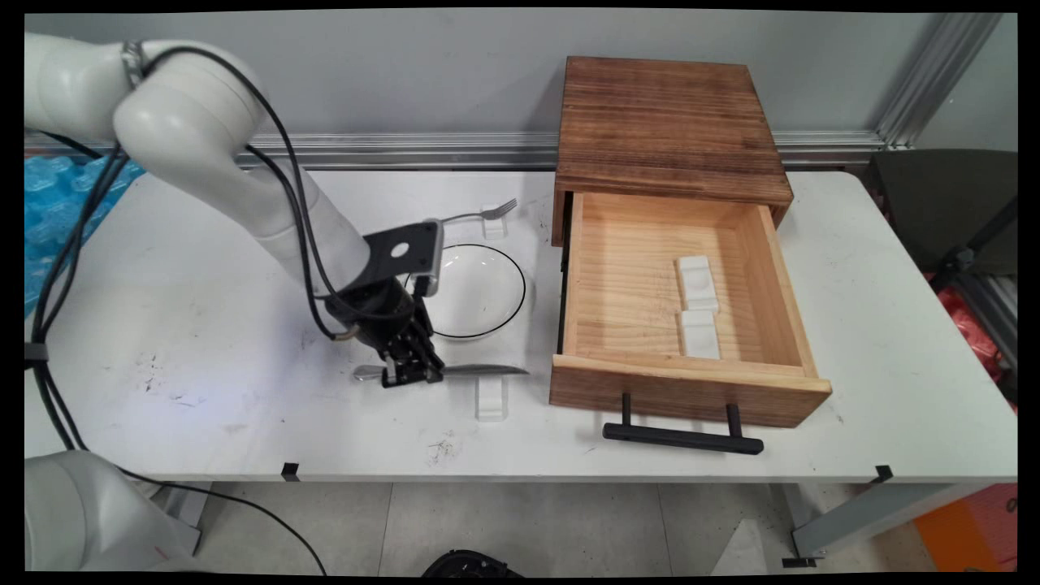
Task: Place the picked object into the drawer
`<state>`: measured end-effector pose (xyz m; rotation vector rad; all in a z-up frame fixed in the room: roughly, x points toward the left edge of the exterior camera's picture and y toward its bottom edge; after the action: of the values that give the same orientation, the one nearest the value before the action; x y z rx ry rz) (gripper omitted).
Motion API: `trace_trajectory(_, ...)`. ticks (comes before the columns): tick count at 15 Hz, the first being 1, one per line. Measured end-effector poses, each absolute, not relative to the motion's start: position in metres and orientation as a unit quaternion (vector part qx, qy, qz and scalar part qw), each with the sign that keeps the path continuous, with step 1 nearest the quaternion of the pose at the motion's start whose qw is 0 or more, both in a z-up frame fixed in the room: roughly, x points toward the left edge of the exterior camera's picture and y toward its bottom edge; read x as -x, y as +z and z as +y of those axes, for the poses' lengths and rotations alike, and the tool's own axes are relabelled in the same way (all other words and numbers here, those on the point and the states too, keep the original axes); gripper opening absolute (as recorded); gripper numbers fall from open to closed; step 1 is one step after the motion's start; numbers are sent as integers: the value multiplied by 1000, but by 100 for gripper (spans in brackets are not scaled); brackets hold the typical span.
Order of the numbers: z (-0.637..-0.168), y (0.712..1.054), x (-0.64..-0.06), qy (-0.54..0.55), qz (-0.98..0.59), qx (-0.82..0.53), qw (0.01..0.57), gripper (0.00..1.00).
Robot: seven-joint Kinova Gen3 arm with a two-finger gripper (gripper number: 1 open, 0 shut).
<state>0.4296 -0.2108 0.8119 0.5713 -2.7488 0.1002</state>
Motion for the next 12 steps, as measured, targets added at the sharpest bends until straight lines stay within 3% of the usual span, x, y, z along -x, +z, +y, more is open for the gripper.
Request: trace_trajectory(12,-229,908,-436,34,-975,-174,134,0)
